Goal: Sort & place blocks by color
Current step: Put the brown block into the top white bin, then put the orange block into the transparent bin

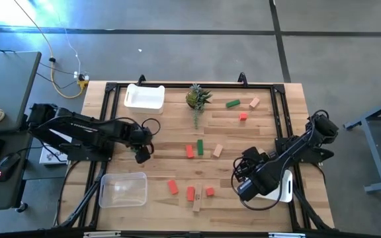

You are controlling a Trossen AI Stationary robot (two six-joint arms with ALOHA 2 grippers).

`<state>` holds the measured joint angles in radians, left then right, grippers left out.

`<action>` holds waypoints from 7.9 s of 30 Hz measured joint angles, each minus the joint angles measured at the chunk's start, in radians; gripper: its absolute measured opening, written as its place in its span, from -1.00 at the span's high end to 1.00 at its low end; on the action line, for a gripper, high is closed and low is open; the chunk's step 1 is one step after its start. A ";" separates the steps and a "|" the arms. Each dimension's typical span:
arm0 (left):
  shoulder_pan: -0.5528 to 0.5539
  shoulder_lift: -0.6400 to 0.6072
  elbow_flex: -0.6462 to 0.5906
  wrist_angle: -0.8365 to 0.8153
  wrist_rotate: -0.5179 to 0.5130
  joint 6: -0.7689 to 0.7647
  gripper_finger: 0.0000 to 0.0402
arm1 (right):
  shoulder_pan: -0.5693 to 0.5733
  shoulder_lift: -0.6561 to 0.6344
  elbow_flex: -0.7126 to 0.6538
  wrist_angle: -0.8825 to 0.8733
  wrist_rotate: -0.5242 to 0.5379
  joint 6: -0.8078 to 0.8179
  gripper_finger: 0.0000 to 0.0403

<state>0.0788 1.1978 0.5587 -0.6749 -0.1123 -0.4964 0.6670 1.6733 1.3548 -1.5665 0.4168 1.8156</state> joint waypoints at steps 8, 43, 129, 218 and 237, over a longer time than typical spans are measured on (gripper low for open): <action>0.000 0.058 0.001 0.046 0.014 0.002 -0.18 | 0.000 0.000 0.000 0.000 -0.001 0.000 -0.03; 0.072 0.167 0.000 0.125 -0.079 -0.109 0.02 | 0.000 0.000 0.000 0.000 -0.001 0.000 -0.03; 0.846 0.352 0.487 -0.017 0.049 0.437 0.11 | -0.668 0.001 0.000 0.375 0.046 -1.143 -0.03; 0.313 -0.347 0.304 -0.309 -0.082 0.099 -0.03 | -0.576 0.417 0.342 0.770 -0.205 -0.742 -0.03; 0.313 -0.347 0.304 -0.305 -0.112 0.096 -0.03 | -0.576 0.534 0.342 0.820 -0.254 -0.739 -0.03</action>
<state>0.3920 0.8509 0.8627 -0.9794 -0.2245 -0.4004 0.0914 2.2070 1.6970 -0.7461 0.1626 1.0762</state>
